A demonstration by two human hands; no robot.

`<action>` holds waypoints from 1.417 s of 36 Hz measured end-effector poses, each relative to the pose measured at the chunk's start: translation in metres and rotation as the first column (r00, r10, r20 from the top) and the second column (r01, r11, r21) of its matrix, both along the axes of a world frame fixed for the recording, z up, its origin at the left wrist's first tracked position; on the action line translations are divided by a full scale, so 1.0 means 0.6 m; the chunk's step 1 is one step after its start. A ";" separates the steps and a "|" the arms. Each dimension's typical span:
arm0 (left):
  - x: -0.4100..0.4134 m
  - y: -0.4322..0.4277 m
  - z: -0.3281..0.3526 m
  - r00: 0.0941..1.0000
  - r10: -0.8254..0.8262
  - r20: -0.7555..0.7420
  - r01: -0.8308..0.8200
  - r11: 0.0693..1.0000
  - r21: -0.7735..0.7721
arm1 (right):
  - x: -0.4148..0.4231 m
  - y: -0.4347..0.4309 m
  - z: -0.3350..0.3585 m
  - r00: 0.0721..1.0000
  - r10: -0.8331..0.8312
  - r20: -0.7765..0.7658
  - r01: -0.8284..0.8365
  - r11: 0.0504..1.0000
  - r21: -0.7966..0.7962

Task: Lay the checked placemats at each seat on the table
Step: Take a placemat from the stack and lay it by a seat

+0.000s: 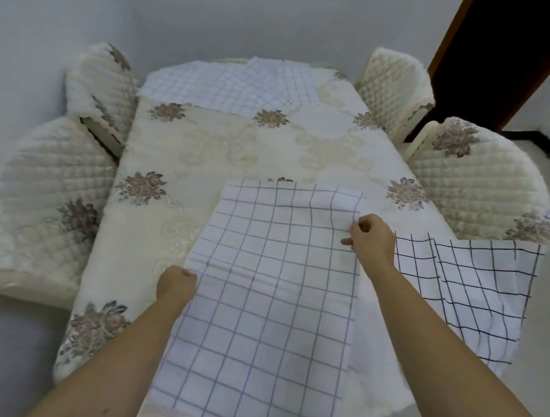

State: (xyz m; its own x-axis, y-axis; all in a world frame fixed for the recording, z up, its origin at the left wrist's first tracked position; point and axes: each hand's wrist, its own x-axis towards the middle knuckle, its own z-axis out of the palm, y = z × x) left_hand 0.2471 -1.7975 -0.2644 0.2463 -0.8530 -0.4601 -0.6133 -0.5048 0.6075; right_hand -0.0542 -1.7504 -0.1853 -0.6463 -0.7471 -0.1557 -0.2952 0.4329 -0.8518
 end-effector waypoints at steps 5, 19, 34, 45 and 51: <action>0.022 -0.002 0.002 0.965 0.194 -0.177 -0.178 0.979 0.099 | 0.034 -0.032 0.006 0.999 0.041 0.025 -0.040 0.999 -0.032; 0.008 -0.035 0.025 0.789 0.461 -0.406 -0.412 0.887 0.208 | 0.038 -0.153 0.010 0.958 0.180 0.223 -0.141 0.974 -0.179; -0.009 -0.086 0.085 0.436 0.362 -0.824 -0.276 0.925 0.260 | 0.002 -0.118 -0.039 0.750 0.179 0.637 -0.026 0.970 -0.242; 0.002 -0.055 0.050 0.480 0.478 -0.736 -0.298 0.878 0.376 | -0.027 -0.026 -0.059 0.869 0.221 0.443 -0.235 0.972 -0.024; 0.025 -0.021 0.025 0.578 0.503 -0.643 -0.332 0.864 0.378 | -0.028 0.018 -0.080 0.916 0.208 0.342 -0.259 0.959 0.112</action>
